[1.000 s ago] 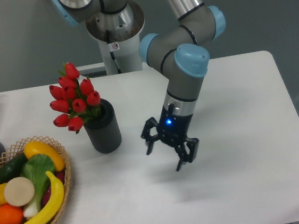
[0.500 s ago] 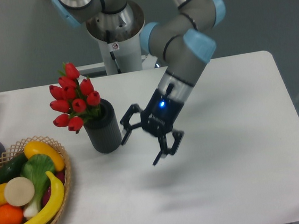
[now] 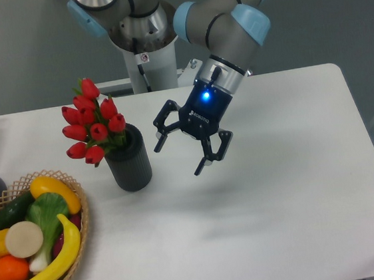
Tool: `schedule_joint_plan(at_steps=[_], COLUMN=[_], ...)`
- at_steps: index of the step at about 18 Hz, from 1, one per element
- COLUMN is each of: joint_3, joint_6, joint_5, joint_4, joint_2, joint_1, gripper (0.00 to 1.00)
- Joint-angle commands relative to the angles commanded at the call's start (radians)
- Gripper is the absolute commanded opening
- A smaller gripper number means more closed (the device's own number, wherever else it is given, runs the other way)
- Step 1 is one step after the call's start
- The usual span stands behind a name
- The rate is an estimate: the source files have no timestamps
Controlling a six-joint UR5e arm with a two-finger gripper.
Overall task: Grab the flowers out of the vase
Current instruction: 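Lower the open gripper onto the red tulip stems above the vase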
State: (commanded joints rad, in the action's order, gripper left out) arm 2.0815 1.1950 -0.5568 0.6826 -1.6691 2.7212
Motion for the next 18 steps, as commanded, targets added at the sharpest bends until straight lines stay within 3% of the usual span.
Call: schedule_joint_plan(at_steps=[5, 11, 18], joint_3=[0.103, 0.175, 0.256], joint_6=[0.067, 0.092, 0.095], joint_5=[-0.003, -0.003, 0.006], joint_4=[0.0, 0.0, 0.0], joint_2=[0.071, 0.112, 0.232], joint_1=[0.029, 0.026, 0.022], gripper=[1.0, 1.0, 1.0])
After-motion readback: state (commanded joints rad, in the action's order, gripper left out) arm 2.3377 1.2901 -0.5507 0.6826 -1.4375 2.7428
